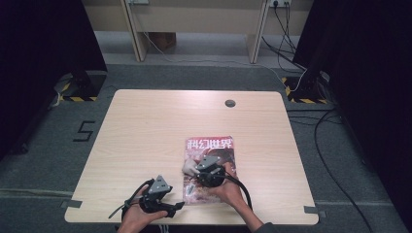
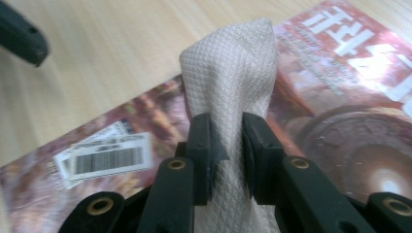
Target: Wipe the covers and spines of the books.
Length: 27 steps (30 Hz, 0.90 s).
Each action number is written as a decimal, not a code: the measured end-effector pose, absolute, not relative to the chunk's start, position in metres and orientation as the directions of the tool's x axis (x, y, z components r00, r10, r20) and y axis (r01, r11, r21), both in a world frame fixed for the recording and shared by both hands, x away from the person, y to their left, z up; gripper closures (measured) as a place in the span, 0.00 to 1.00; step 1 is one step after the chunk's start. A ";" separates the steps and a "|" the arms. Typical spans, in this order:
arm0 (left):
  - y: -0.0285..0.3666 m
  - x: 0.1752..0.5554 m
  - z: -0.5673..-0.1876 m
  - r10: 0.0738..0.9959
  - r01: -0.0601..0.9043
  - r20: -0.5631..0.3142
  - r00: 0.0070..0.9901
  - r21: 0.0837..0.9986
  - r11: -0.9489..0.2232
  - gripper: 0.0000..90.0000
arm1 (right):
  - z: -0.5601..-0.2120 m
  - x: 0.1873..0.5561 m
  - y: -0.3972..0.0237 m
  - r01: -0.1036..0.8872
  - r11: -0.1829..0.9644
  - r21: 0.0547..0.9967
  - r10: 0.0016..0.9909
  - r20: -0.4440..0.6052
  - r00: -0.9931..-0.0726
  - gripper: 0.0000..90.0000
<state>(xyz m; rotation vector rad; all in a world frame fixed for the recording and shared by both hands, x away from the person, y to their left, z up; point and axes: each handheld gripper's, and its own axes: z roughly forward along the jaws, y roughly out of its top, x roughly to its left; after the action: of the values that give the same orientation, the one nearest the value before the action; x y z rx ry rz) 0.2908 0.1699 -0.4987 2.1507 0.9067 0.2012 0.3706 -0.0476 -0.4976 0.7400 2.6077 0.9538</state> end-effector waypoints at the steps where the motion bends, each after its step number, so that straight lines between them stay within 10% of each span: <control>1: 0.170 0.291 -0.499 0.667 0.541 -0.139 0.732 0.714 -0.446 0.29 | -0.498 0.369 -0.046 0.361 0.659 0.660 0.536 -0.074 -0.841 0.84; 27: 0.177 0.294 -0.497 0.701 0.546 -0.126 0.702 0.727 -0.416 0.26 | -0.497 0.366 -0.057 0.370 0.655 0.659 0.551 -0.082 -0.831 0.84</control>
<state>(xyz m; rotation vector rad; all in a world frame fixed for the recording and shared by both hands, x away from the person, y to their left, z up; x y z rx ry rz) 0.2943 0.1766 -0.4972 2.1228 0.9472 0.2513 0.3658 -0.0566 -0.4973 0.7399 2.5998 0.9452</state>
